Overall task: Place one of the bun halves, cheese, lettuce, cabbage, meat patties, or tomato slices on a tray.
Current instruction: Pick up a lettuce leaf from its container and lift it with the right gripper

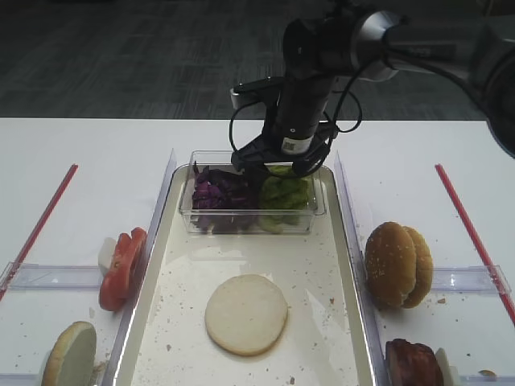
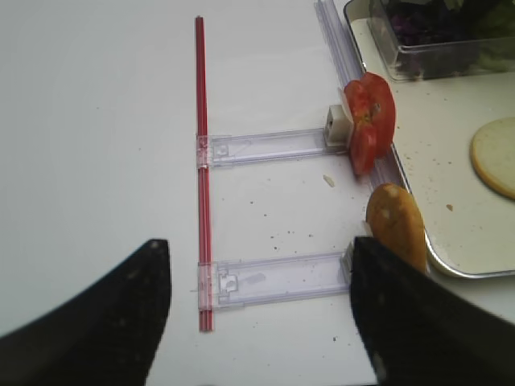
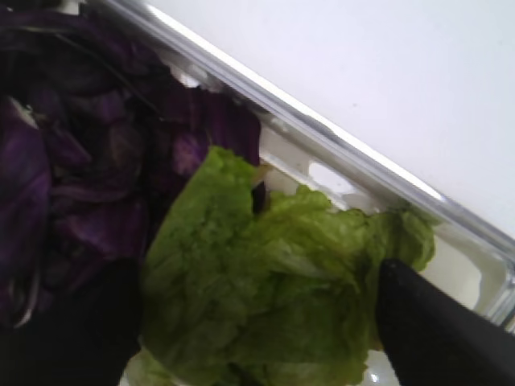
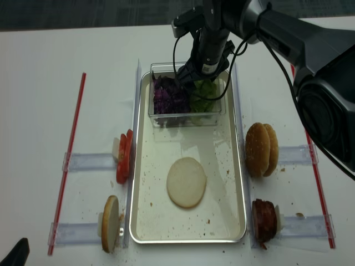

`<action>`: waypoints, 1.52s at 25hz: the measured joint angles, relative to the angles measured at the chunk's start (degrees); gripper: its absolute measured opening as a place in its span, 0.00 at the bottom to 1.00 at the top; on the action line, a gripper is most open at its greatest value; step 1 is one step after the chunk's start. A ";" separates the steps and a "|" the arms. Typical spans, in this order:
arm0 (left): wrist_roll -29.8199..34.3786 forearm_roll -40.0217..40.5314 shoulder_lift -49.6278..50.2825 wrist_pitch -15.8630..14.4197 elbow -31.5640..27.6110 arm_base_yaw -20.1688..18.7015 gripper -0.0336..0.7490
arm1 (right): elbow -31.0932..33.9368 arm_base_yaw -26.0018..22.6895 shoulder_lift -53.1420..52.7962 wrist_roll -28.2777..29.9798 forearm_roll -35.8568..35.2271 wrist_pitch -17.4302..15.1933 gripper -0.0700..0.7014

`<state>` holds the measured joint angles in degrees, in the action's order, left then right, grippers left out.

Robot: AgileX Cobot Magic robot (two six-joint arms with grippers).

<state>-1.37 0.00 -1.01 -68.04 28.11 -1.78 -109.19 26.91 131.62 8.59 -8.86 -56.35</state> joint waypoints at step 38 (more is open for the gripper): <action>0.00 0.00 0.00 0.00 0.00 0.00 0.61 | -0.06 0.00 1.47 0.00 1.08 -0.65 0.44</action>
<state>-1.37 0.00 -1.01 -68.04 28.11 -1.78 -109.25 26.91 133.09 8.59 -7.78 -57.00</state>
